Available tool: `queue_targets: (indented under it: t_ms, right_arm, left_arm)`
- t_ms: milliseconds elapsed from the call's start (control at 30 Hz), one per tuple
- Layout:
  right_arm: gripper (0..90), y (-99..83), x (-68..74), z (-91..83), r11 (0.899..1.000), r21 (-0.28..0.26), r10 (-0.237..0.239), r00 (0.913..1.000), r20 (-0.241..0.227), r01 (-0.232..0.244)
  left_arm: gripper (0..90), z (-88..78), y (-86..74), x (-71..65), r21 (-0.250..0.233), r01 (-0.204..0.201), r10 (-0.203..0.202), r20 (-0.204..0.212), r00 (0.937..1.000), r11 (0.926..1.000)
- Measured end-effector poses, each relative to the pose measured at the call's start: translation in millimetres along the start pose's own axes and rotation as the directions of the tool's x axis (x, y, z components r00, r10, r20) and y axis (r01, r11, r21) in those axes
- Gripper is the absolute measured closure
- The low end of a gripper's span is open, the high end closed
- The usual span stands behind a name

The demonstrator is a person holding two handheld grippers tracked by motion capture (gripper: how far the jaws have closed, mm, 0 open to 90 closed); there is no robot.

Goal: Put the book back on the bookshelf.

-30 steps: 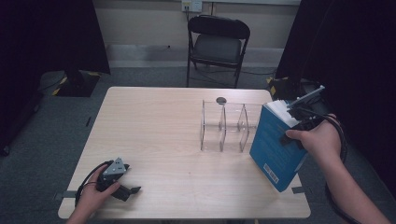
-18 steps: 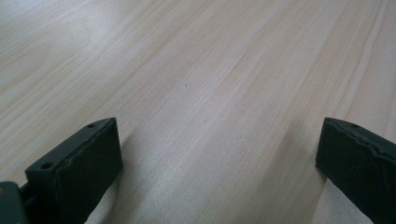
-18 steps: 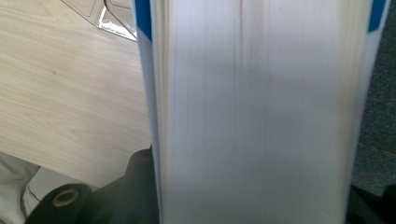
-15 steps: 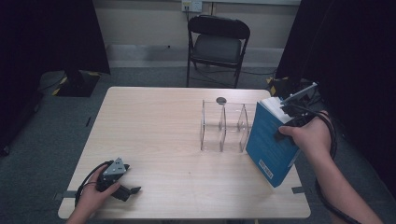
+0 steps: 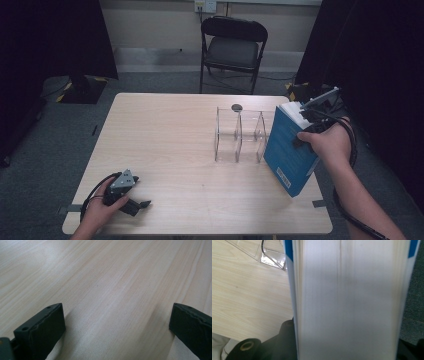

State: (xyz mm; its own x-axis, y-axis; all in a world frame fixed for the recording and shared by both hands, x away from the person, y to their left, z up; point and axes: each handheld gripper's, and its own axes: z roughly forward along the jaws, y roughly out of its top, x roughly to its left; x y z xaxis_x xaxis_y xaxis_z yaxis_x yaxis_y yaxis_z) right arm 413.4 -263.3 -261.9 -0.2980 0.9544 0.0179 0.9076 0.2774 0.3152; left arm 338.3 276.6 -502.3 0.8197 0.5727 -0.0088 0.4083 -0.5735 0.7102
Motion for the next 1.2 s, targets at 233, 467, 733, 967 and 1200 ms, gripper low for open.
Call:
queue_targets:
  t_ms: [233,467,733,967,1200]
  right_arm:
    - [61.8,4.9,1.7,1.5,1.000,-0.005,-0.002,1.0000,0.000,0.002]
    - [61.8,9.5,3.0,3.2,1.000,-0.013,0.001,1.0000,0.001,-0.001]
    - [61.8,15.3,4.7,3.9,1.000,-0.014,0.008,1.0000,0.003,-0.008]
    - [61.8,18.1,4.6,5.3,1.000,-0.018,0.013,0.9999,0.007,-0.013]
    - [61.9,24.1,6.7,7.5,0.999,-0.019,0.026,0.9995,0.015,-0.026]
  left_arm:
    - [0.0,0.0,0.0,0.0,0.000,0.000,0.000,0.000,1.0000,1.0000]
    - [0.0,0.0,0.0,0.0,0.000,0.000,0.000,0.000,1.0000,1.0000]
    - [0.0,0.0,0.0,0.0,0.000,0.000,0.000,0.000,1.0000,1.0000]
    - [0.0,-0.1,0.1,0.2,0.000,-0.004,0.004,-0.001,1.0000,1.0000]
    - [0.0,0.0,0.0,-0.5,0.000,-0.003,0.003,-0.006,1.0000,1.0000]
